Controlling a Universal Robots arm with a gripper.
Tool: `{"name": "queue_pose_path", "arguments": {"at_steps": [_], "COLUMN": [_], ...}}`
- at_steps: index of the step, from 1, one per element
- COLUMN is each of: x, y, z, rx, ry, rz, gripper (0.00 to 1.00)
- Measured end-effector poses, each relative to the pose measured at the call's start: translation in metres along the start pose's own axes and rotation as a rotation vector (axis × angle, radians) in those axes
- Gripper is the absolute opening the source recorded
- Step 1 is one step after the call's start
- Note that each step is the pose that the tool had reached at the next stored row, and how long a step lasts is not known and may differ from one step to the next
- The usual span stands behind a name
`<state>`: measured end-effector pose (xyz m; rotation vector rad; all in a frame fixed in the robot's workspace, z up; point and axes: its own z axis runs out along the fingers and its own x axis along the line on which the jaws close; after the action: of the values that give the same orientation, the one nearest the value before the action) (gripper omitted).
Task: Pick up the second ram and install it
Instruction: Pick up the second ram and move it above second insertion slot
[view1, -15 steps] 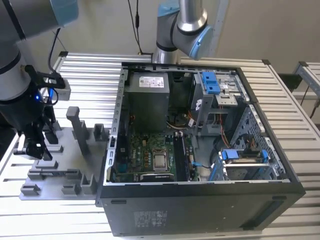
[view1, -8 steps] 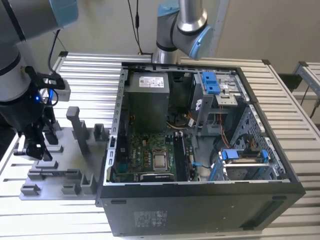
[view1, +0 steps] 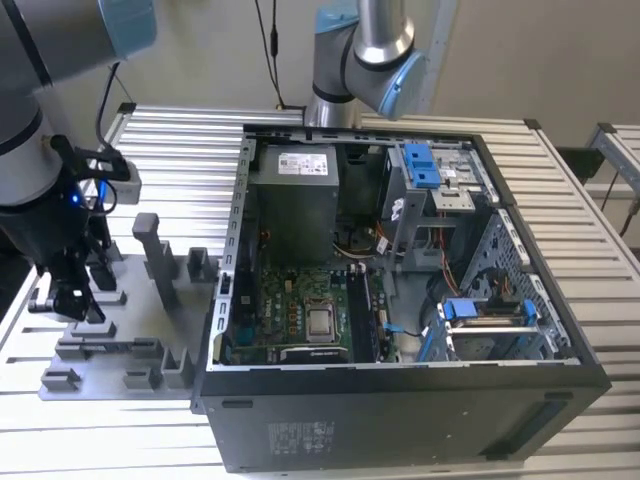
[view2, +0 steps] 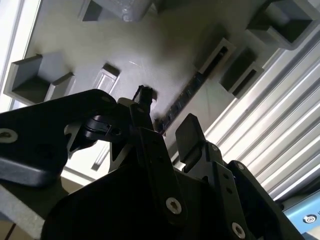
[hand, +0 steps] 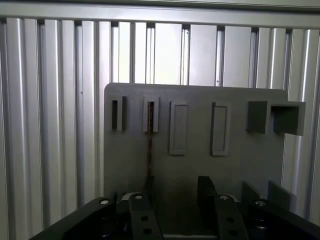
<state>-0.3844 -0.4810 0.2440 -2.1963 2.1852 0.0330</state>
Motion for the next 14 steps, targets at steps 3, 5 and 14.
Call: {"name": "queue_pose_path", "arguments": {"at_steps": [3,5,14], "x": [0.0001,0.0001,0.0003], "y": [0.0002,0.0003,0.0008], "z": [0.0011,0.0018,0.0054], "rx": [0.0006,0.0009,0.0025], "ry": [0.0000,0.0000,-0.0001], "rz": [-0.001,-0.002,-0.004], "gripper": [0.48,0.48,0.48]}}
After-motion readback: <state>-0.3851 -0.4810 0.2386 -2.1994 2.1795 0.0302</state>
